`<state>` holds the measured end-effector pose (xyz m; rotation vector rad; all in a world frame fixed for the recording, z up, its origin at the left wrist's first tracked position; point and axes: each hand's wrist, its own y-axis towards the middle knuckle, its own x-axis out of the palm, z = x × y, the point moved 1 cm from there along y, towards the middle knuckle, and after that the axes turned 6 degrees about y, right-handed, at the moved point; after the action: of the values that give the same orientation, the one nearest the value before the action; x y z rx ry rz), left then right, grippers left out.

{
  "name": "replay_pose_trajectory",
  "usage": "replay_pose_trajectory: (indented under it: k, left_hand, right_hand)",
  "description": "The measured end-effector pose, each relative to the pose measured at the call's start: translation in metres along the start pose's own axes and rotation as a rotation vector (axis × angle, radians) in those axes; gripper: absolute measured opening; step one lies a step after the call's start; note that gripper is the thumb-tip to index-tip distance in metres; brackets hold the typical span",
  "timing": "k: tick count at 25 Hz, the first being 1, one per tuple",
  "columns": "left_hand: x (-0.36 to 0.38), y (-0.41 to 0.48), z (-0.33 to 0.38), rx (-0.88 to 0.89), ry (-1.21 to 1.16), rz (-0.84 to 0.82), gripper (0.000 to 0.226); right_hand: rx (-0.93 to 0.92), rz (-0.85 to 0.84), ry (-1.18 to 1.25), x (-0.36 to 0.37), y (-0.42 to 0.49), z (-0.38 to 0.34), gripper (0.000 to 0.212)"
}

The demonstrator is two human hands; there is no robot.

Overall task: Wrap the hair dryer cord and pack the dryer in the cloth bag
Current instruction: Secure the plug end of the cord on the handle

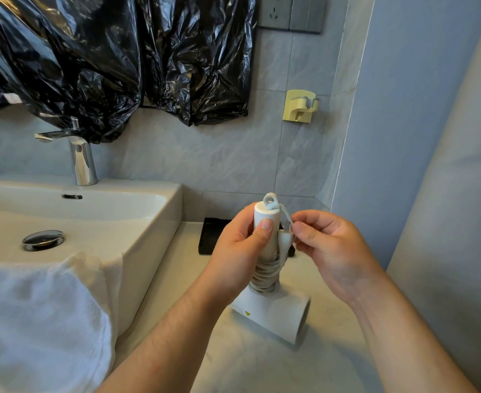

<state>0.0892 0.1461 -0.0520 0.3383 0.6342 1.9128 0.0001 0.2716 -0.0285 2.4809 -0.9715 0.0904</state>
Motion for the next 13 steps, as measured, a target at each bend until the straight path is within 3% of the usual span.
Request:
replay_pose_trajectory:
  k: [2, 5, 13]
  left_hand:
    - [0.001, -0.001, 0.004, 0.017, -0.013, -0.038, 0.027]
    - [0.007, -0.004, 0.005, 0.025, 0.048, -0.064, 0.028]
    - [0.014, -0.006, 0.002, 0.013, 0.084, -0.068, 0.032]
  right_hand:
    - [-0.072, -0.037, -0.238, -0.001, -0.003, -0.01, 0.026]
    - [-0.111, -0.106, -0.402, -0.001, -0.007, -0.025, 0.031]
    - [-0.075, -0.146, -0.682, -0.003, -0.001, -0.031, 0.005]
